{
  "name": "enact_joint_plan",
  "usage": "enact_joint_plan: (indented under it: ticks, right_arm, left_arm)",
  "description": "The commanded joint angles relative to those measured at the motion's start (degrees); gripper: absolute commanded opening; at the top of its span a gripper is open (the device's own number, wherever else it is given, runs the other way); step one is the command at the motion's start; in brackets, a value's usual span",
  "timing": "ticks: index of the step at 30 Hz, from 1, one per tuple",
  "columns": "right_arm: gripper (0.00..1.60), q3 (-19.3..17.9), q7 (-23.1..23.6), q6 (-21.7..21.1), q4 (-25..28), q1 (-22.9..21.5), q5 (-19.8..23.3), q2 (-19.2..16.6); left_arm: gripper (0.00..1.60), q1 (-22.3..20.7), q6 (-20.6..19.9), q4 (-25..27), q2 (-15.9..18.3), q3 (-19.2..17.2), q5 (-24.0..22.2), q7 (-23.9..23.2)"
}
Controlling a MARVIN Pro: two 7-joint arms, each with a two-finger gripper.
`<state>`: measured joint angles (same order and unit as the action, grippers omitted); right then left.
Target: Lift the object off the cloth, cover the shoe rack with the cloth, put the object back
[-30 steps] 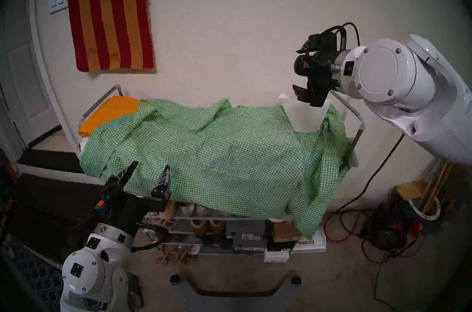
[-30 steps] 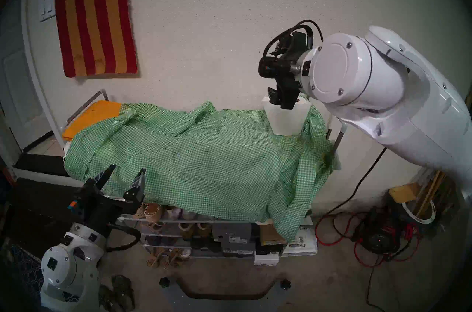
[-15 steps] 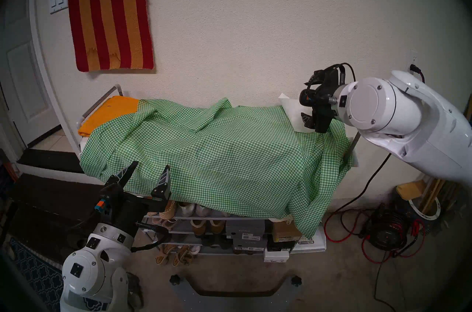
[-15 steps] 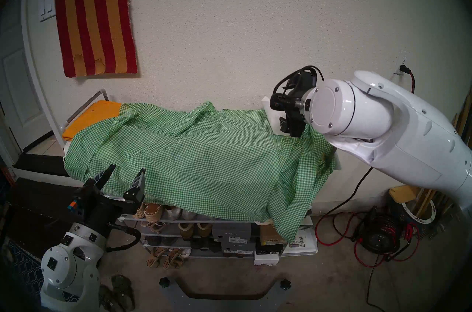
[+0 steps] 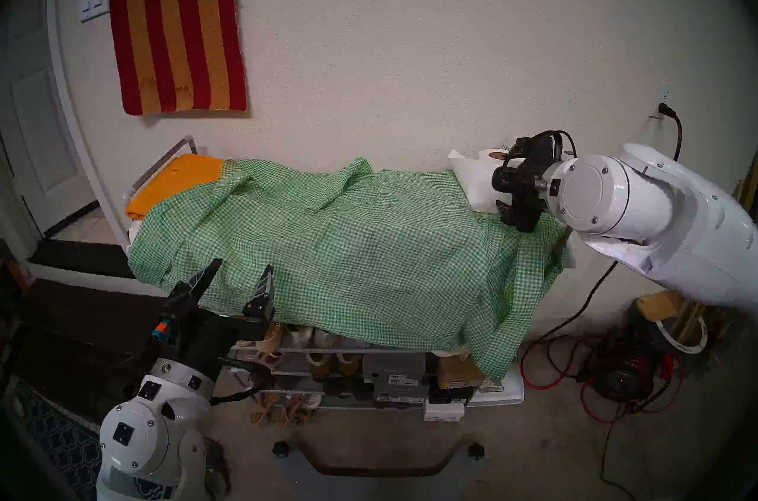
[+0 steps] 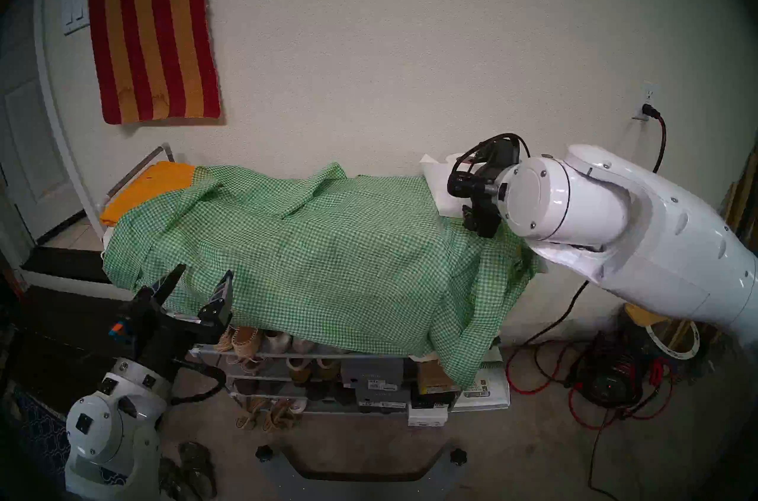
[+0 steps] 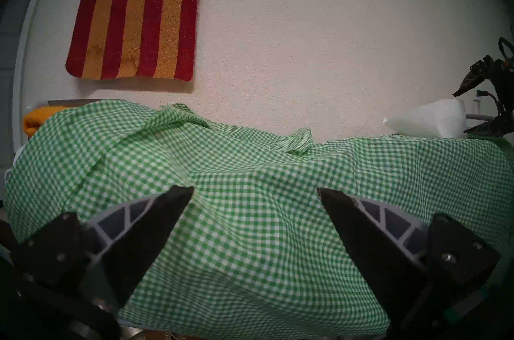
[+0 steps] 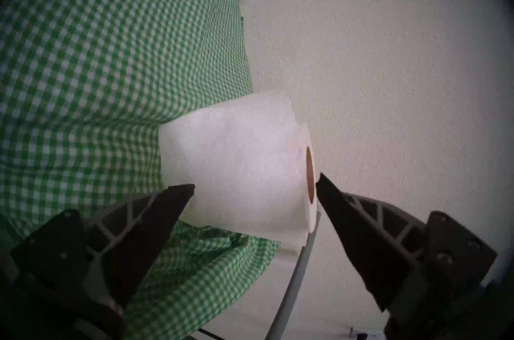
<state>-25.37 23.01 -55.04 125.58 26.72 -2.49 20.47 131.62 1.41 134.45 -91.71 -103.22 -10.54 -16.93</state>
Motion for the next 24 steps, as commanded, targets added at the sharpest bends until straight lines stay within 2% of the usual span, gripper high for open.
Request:
enact_joint_plan:
  ticks: [1,24]
  right_arm:
    - [1.6,-0.5,-2.8,0.0,0.5,2.1,1.0,-0.7]
    - [1.6,-3.5,-11.4,0.0,3.3,6.7,5.5,-1.3]
  left_arm:
    - [1.6,0.0,0.0,0.0,0.0,-0.1,0.0,0.1]
    - [1.6,0.0,0.0,0.0,-0.1,-0.1,0.0,0.0]
